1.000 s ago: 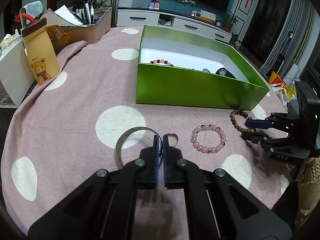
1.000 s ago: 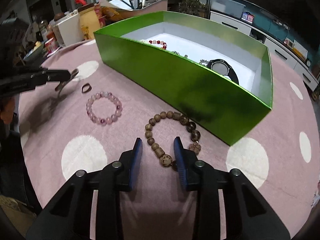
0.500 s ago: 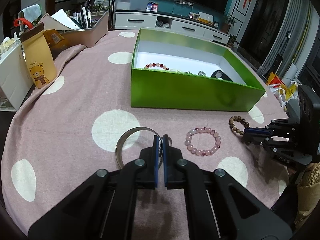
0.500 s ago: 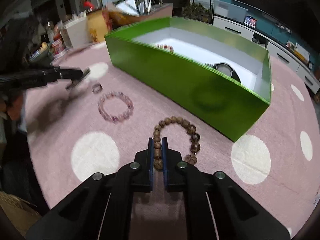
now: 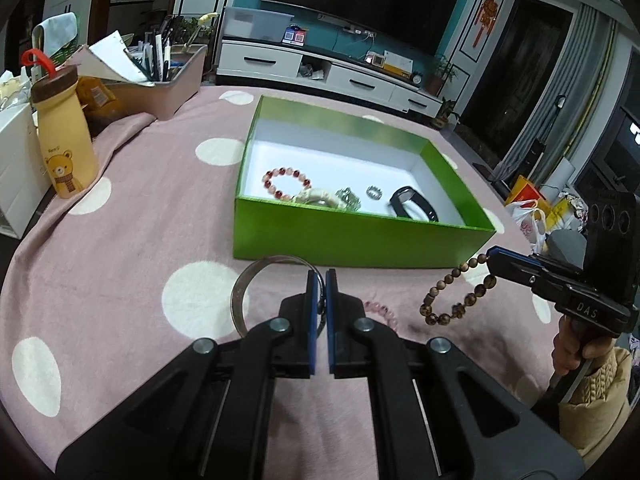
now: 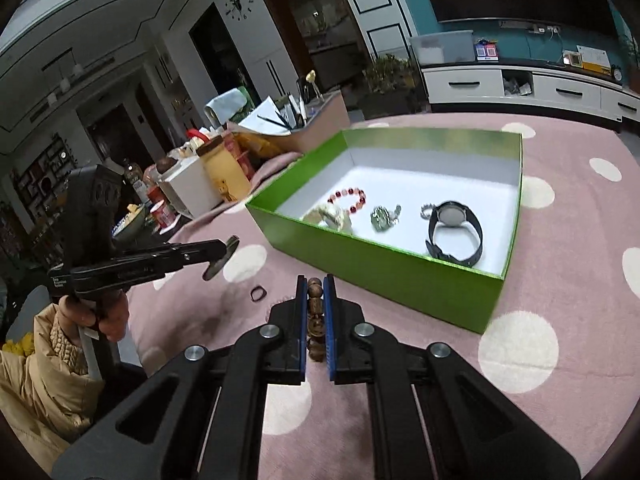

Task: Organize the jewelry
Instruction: 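Carry the bangle into the box with the left tool while the right tool carries the wooden bracelet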

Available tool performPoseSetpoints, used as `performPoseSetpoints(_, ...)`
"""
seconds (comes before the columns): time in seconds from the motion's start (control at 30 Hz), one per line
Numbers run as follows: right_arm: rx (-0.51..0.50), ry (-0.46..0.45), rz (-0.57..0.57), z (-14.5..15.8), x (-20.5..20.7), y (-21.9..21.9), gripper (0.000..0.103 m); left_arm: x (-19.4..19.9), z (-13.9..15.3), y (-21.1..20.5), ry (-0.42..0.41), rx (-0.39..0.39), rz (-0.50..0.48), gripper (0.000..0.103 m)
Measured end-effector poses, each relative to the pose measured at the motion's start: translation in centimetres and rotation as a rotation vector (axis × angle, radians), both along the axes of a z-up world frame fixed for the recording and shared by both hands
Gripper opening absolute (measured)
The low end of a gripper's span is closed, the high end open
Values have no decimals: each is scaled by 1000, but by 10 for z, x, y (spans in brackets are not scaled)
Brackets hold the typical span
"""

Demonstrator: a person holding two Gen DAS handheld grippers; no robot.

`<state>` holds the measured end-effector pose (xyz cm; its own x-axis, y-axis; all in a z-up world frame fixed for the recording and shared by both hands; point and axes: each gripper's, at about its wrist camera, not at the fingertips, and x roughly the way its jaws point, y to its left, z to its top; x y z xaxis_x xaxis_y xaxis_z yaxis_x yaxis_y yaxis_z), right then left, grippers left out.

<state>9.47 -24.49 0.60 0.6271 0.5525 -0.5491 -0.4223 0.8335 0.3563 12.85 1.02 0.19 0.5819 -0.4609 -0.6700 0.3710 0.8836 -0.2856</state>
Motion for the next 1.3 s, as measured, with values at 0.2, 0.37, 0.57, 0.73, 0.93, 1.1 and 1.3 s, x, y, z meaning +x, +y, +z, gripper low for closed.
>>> performPoseSetpoints(0.2, 32, -33, -28, 13, 3, -5, 7, 8, 17, -14, -48, -4, -7, 3)
performPoseSetpoints(0.37, 38, -64, -80, 23, 10, -10, 7, 18, 33, -32, -98, 1, -18, 3)
performPoseSetpoints(0.57, 59, -115, -161, 42, 33, -22, 7, 40, 45, -48, -127, 8, -5, 3)
performPoseSetpoints(0.73, 62, -134, -210, 47, 49, -31, 7, 62, 49, -56, -133, 11, 9, 3)
performPoseSetpoints(0.93, 50, -127, -239, 45, 60, -35, 7, 84, 45, -64, -120, 21, 17, 3)
performPoseSetpoints(1.1, 37, -124, -270, 44, 68, -41, 7, 96, 44, -72, -128, 38, 20, 3)
performPoseSetpoints(1.3, 28, -129, -292, 46, 84, -47, 7, 109, 40, -84, -127, 61, 19, 3)
